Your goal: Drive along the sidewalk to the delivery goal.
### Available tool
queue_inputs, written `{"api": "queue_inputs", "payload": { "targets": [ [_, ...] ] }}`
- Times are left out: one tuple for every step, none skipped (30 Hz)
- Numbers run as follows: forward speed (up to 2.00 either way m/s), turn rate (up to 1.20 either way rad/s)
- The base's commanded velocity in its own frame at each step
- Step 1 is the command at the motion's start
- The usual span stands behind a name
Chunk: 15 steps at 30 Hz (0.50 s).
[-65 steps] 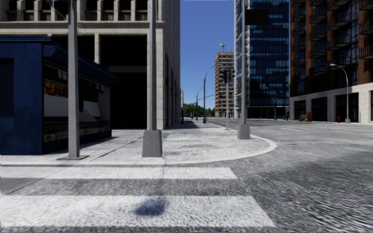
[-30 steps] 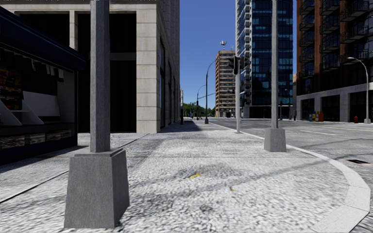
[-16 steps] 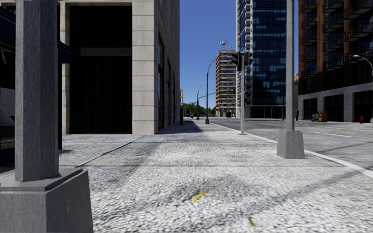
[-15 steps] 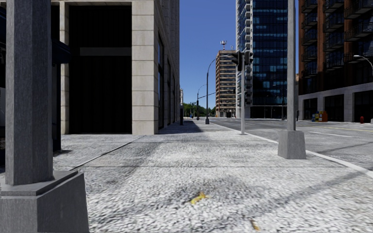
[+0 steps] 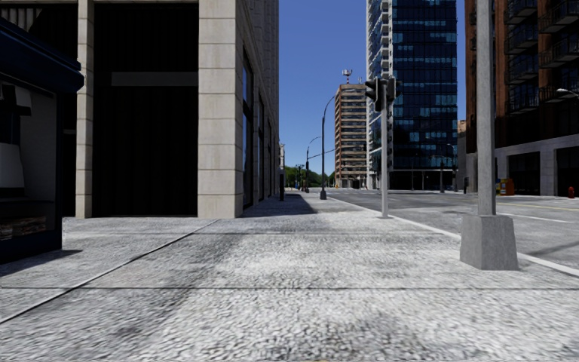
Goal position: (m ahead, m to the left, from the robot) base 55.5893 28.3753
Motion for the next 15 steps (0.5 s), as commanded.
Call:
{"api": "queue_inputs", "payload": {
  "targets": [
    [1.27, 0.00],
    [1.27, 0.00],
    [1.27, 0.00],
    [1.27, 0.00],
    [1.27, 0.00],
    [1.27, 0.00],
    [1.27, 0.00],
    [1.27, 0.00],
    [1.27, 0.00],
    [1.27, 0.00],
    [1.27, 0.00],
    [1.91, 0.00],
    [2.00, 0.00],
    [2.00, 0.00],
    [2.00, 0.00]
  ]
}}
